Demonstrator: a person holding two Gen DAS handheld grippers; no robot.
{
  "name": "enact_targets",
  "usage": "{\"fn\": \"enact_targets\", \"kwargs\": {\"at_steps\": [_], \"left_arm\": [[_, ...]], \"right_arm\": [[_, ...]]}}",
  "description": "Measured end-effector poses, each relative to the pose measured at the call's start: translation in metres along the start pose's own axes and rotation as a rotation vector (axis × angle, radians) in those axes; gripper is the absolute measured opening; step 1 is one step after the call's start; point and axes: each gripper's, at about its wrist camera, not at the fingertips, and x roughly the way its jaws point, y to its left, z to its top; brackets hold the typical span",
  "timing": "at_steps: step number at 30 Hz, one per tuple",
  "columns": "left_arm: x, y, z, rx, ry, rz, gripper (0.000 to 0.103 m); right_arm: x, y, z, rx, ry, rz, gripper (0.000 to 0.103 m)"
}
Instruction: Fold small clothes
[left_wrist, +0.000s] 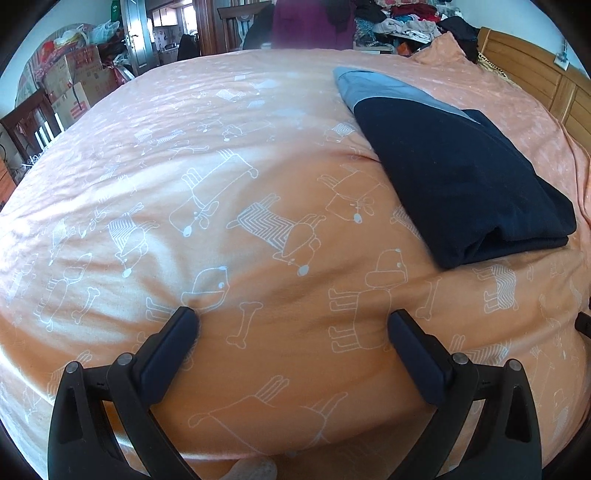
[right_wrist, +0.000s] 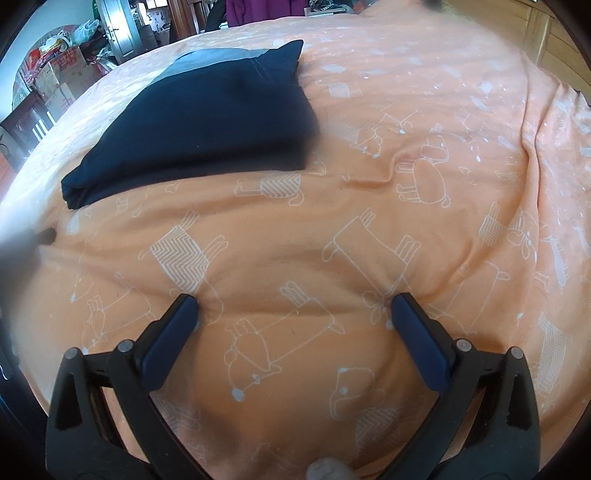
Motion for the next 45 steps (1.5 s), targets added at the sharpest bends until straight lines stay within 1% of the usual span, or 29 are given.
{"fn": "enact_targets", "kwargs": {"at_steps": [11,24,45], "left_arm": [[0.0006,0.0010,-0.0010,-0.002,-0.008,-0.004,0.103],[0.0004,0.0040,-0.0012,-0.007,-0.015,-0.023,0.103],[0.0022,0.0025,-0.0012,-0.007,-0.020,-0.021,0.103]], "right_arm": [[0.0034,-0.0048,0.0034,0.024,0.009,0.028,0.103],[0.0039,-0.0026,0.0025,0.018,0.012,0.021,0.103],[0.0040,-0.0027,0.0026,0.018,0.012,0.022,0.103]]}}
